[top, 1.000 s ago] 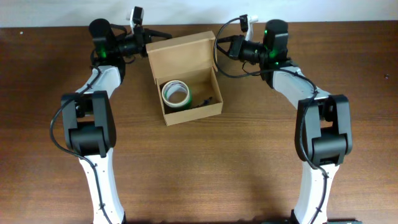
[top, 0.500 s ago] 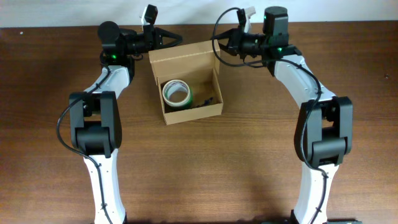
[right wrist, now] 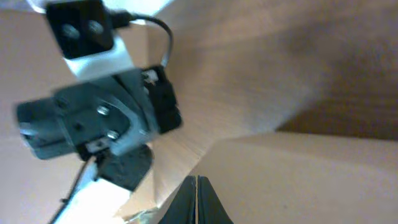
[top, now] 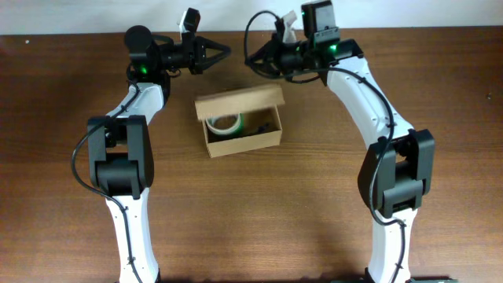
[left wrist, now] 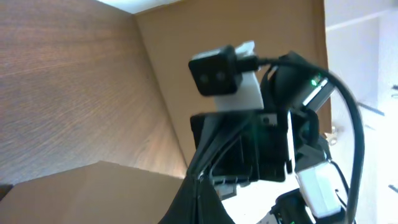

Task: Pack container
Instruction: 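Raise both grippers to the lid and fold it down over the box, then press down on the closed lid with both grippers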

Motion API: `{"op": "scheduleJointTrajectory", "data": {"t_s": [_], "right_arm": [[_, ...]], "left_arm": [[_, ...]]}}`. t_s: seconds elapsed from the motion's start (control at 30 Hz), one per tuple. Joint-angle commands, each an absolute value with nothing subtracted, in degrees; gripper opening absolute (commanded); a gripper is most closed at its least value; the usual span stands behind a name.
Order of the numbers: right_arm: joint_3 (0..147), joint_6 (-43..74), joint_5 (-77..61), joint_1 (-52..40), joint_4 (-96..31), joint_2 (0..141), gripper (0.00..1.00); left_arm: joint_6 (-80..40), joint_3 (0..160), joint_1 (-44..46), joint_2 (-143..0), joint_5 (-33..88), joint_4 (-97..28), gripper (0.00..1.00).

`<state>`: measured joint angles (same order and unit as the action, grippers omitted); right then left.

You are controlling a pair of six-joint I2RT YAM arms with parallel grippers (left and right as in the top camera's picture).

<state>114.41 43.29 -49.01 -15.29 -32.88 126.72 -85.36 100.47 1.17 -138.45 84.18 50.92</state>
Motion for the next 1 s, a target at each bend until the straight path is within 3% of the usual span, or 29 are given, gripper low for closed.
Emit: {"op": "scheduleJointTrajectory", "data": {"t_s": [0.0,0.57,0.73,0.97], "right_arm": [[116.6,37.7,-43.5,-16.9,-37.7,127.0,0.04],[124.9,20.7,-22.3,-20.3,-59.5,127.0,0.04],[126.1,18.0,-18.0,-20.3,-63.6,127.0,0.04],[126.2,13.5,-14.9,-21.3,-68.9,127.0,0.04]], "left_arm": [[-79.5,101.0,1.3,-138.7,83.8,46.6,0.01],[-35.5,106.3,1.3,-138.7,65.0,-8.9,0.02],[-12.4,126.3,1.5,-138.7,46.0,-43.7,0.02],[-1.5,153.2,2.6,-138.7,27.6,-71.6,0.02]]}}
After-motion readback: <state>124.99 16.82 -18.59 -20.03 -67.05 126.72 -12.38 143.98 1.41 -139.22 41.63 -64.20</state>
